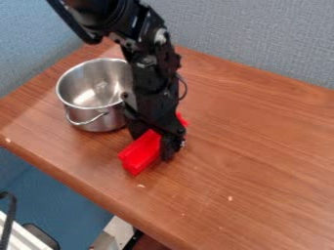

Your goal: Move the red object from the metal pot to the table

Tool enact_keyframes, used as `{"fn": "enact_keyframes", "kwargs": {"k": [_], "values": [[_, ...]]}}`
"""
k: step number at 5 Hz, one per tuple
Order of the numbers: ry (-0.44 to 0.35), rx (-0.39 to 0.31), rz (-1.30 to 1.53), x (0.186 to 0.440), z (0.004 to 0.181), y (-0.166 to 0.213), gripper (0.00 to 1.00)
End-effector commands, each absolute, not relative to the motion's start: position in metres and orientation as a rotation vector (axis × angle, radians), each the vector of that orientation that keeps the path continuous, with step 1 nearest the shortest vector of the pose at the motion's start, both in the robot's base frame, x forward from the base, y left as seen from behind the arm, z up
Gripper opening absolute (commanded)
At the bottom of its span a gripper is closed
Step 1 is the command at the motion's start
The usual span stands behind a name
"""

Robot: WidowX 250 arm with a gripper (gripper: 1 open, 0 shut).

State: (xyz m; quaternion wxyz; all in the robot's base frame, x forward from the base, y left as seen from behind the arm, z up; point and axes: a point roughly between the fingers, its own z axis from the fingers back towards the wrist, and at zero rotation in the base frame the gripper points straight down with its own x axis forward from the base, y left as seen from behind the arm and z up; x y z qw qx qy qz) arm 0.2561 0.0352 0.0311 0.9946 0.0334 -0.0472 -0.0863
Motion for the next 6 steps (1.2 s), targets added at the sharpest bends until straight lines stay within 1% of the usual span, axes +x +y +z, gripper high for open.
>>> {"fn": "enact_keyframes", "kwargs": {"k": [1,3,4,6], "values": [[-0.156,0.092,-0.160,0.267,0.058,0.040,1.00],[-0.211,0.099,-0.278,0.267,0.094,0.014,1.00],[-0.200,0.106,-0.341,0.261,0.085,0.006,1.00],[-0.184,0.120,-0.355,0.277,0.090,0.046,1.00]]}}
